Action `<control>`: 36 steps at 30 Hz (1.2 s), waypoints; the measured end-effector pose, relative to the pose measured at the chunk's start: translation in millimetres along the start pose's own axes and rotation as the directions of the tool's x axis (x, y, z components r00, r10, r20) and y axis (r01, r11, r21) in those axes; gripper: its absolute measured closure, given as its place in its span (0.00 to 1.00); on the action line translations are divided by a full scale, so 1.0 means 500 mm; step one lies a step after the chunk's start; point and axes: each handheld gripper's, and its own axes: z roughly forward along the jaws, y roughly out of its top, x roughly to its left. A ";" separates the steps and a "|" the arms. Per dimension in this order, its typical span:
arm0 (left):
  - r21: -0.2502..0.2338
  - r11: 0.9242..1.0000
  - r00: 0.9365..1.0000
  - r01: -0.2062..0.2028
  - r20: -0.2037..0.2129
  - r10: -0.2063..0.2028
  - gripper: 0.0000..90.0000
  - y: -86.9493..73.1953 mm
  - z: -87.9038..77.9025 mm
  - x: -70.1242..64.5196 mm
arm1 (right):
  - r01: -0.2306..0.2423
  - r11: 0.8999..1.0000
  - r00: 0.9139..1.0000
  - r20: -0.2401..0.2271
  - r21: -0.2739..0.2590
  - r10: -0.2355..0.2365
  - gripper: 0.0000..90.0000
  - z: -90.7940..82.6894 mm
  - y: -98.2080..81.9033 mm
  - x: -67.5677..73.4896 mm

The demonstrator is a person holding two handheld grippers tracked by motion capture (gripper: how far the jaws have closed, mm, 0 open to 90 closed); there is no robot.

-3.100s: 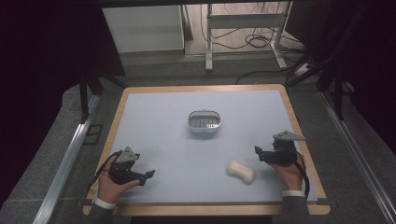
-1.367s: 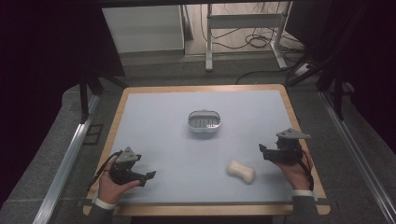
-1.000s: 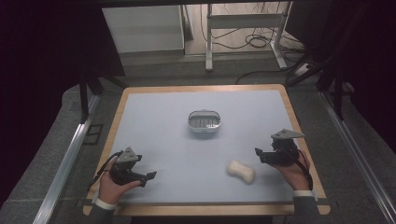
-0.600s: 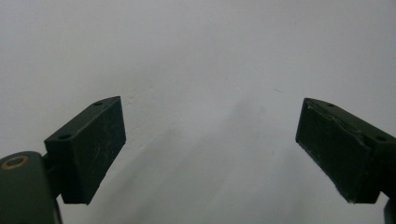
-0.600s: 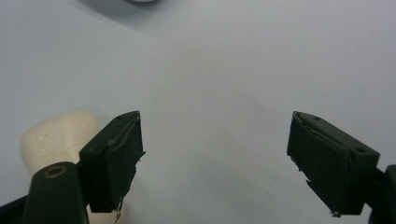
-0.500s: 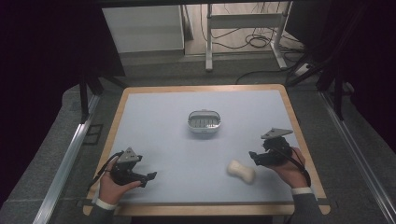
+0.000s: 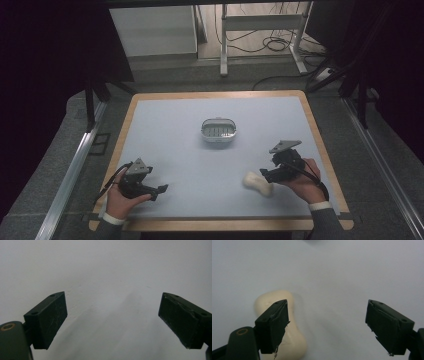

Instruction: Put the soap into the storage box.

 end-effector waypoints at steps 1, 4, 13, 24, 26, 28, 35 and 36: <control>0.000 1.000 1.000 -0.001 0.000 0.001 0.10 0.000 0.000 0.000 | 0.010 1.000 1.000 -0.006 0.008 -0.010 0.22 0.000 0.001 0.004; 0.003 1.000 1.000 -0.004 0.000 0.004 0.10 0.000 0.001 0.000 | 0.021 0.999 1.000 -0.012 0.036 -0.020 0.23 0.005 0.007 0.015; 0.009 1.000 1.000 -0.007 -0.003 0.007 0.10 0.000 0.003 -0.001 | 0.047 0.997 0.998 -0.044 0.062 -0.044 0.24 0.018 0.011 0.033; 0.018 1.000 1.000 -0.010 -0.003 0.010 0.10 -0.001 0.006 -0.001 | 0.115 0.982 0.988 -0.122 0.148 -0.097 0.30 0.042 0.011 0.056; 0.019 1.000 1.000 -0.010 -0.002 0.010 0.10 -0.001 0.007 -0.002 | 0.123 0.977 0.987 -0.125 0.174 -0.102 0.31 0.047 0.011 0.060; 0.019 1.000 1.000 -0.010 -0.002 0.010 0.10 -0.001 0.007 -0.002 | 0.128 0.974 0.986 -0.130 0.188 -0.104 0.32 0.052 0.011 0.063; 0.022 1.000 1.000 -0.013 -0.005 0.013 0.09 -0.001 0.007 -0.001 | 0.155 0.956 0.984 -0.128 0.251 -0.126 0.35 0.070 0.010 0.071; 0.022 1.000 1.000 -0.012 -0.006 0.012 0.09 -0.001 0.006 0.000 | 0.156 0.955 0.981 -0.152 0.251 -0.120 0.37 0.071 0.011 0.071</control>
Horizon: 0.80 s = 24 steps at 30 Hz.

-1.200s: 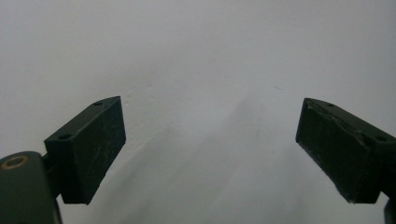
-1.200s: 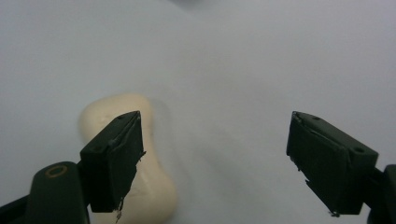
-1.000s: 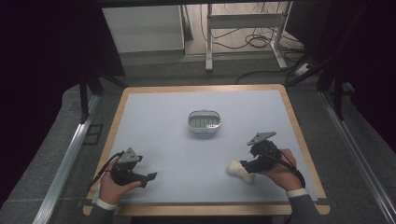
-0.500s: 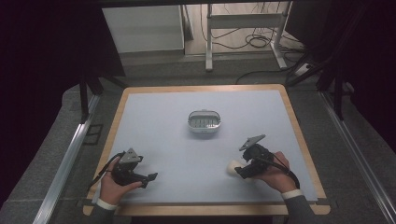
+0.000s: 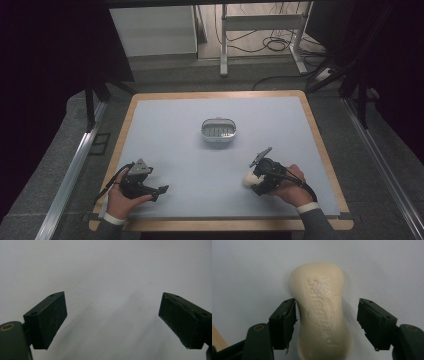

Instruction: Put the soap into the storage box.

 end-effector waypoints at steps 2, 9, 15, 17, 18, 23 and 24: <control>0.000 1.000 1.000 0.001 -0.001 -0.001 0.09 0.000 -0.001 0.001 | 0.006 1.000 1.000 -0.021 0.006 -0.006 0.39 0.003 0.002 0.001; 0.008 1.000 1.000 -0.005 -0.006 0.005 0.09 -0.001 0.002 0.001 | 0.017 0.998 1.000 -0.018 0.061 -0.016 0.54 0.013 0.008 0.000; 0.005 1.000 1.000 -0.004 -0.006 0.004 0.09 -0.001 0.001 0.001 | 0.008 0.997 1.000 -0.015 0.078 -0.007 0.55 0.011 0.013 0.000; 0.006 1.000 1.000 -0.005 -0.006 0.005 0.09 -0.001 0.002 0.001 | 0.011 0.998 1.000 -0.011 0.069 -0.010 0.55 0.009 0.014 -0.002; 0.005 1.000 1.000 -0.005 -0.007 0.005 0.09 -0.001 0.002 0.001 | 0.008 0.998 1.000 -0.013 0.058 -0.008 0.55 0.004 0.016 -0.004; 0.004 1.000 1.000 -0.005 -0.007 0.005 0.09 -0.001 0.002 0.000 | 0.019 0.999 1.000 0.008 0.036 -0.019 0.55 -0.013 0.025 -0.006; 0.005 1.000 1.000 -0.006 -0.006 0.006 0.09 -0.001 0.002 0.000 | 0.022 0.999 1.000 0.009 0.027 -0.022 0.55 -0.019 0.028 -0.007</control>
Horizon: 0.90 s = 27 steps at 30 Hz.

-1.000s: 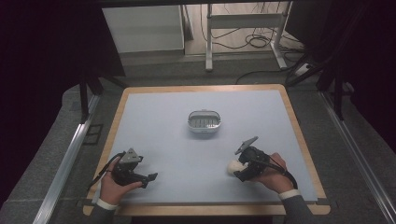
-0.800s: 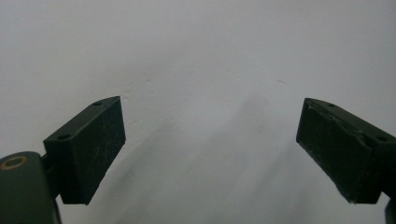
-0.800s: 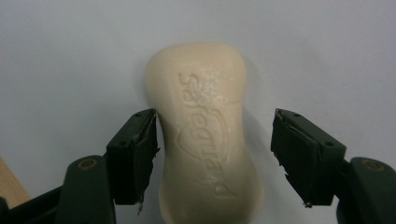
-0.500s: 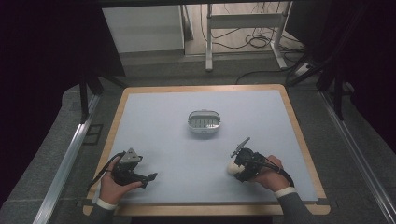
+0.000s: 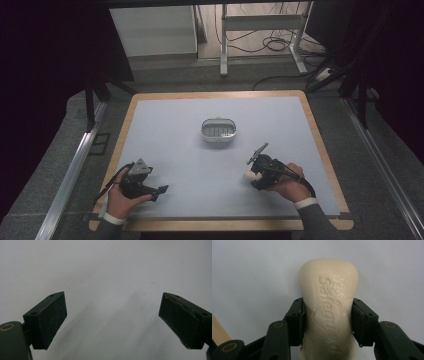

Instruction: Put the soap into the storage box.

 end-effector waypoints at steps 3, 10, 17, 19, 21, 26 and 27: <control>0.000 1.000 1.000 -0.001 0.000 0.001 0.09 0.000 0.000 0.000 | -0.007 1.000 1.000 0.011 -0.018 0.008 0.55 -0.011 0.007 -0.009; 0.005 1.000 1.000 -0.004 -0.001 0.004 0.09 0.000 0.002 0.000 | -0.037 0.998 0.999 0.008 -0.046 0.037 0.55 -0.014 0.012 -0.033; 0.002 1.000 1.000 -0.005 0.000 0.005 0.09 0.000 0.003 -0.001 | -0.057 0.997 0.998 0.013 -0.056 0.057 0.55 -0.015 0.017 -0.048; 0.002 1.000 1.000 -0.005 0.000 0.005 0.09 0.000 0.003 -0.001 | -0.067 0.996 0.997 0.029 -0.060 0.069 0.55 -0.015 0.019 -0.055; 0.001 1.000 1.000 -0.005 0.000 0.005 0.09 0.000 0.002 -0.001 | -0.071 0.995 0.997 0.022 -0.069 0.073 0.55 -0.015 0.020 -0.059; 0.003 1.000 1.000 -0.006 0.001 0.006 0.09 0.000 0.004 -0.001 | -0.073 0.994 0.997 0.025 -0.076 0.075 0.55 -0.015 0.028 -0.065; 0.004 1.000 1.000 -0.006 0.003 0.006 0.09 0.000 0.005 -0.002 | -0.068 0.994 0.997 0.027 -0.082 0.070 0.55 -0.015 0.031 -0.066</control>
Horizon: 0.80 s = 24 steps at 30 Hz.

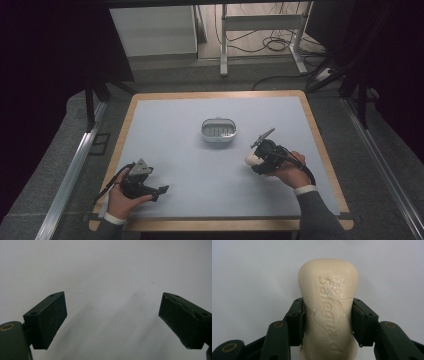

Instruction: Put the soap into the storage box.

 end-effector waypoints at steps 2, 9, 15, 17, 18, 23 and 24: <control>0.003 1.000 1.000 -0.002 0.000 0.002 0.09 0.000 0.001 0.000 | 0.006 1.000 1.000 -0.001 -0.005 -0.006 0.55 -0.001 0.006 0.000; 0.004 1.000 1.000 -0.002 -0.001 0.002 0.09 0.000 0.001 0.000 | 0.020 1.000 1.000 -0.005 -0.015 -0.020 0.55 -0.001 0.028 -0.007; 0.004 1.000 1.000 -0.003 -0.002 0.003 0.09 0.000 0.001 0.000 | 0.032 0.999 0.999 -0.007 -0.013 -0.032 0.55 -0.002 0.045 -0.010; 0.006 1.000 1.000 -0.003 -0.003 0.003 0.09 0.000 0.002 0.000 | 0.035 0.999 0.999 -0.004 -0.016 -0.035 0.55 -0.003 0.051 -0.012; 0.006 1.000 1.000 -0.003 -0.002 0.003 0.09 0.000 0.002 0.000 | 0.036 0.999 0.999 -0.003 -0.019 -0.036 0.55 -0.004 0.054 -0.014; 0.004 1.000 1.000 -0.002 -0.002 0.002 0.09 0.000 0.001 0.000 | 0.035 0.999 0.999 -0.001 -0.037 -0.035 0.55 -0.008 0.061 -0.024; 0.004 1.000 1.000 -0.002 -0.002 0.002 0.09 0.000 0.001 0.000 | 0.035 0.999 0.999 0.000 -0.037 -0.035 0.55 -0.008 0.062 -0.025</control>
